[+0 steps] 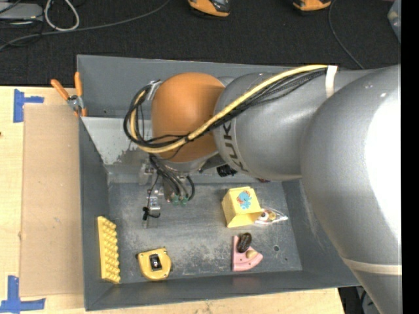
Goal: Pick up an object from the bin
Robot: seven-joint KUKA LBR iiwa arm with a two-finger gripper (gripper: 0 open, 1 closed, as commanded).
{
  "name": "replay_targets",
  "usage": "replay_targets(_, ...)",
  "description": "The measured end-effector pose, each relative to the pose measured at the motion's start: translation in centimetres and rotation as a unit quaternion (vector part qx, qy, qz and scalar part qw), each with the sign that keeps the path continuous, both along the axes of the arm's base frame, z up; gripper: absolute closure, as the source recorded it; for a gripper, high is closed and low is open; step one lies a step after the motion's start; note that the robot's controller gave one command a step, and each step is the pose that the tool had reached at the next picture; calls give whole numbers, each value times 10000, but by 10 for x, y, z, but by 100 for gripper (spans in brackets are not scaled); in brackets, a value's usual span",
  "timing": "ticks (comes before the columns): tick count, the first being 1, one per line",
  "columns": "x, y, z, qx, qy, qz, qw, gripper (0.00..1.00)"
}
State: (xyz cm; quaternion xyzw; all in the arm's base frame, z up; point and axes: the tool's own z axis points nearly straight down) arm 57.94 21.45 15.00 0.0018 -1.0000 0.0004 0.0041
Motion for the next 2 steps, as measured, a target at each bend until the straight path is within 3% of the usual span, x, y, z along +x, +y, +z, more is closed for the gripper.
replay_targets(1, 1, -1, 4, 3, -21, -12, 10000, 0)
replay_targets(2, 21, -11, 11, 13, -25, 543, 9985, 0)
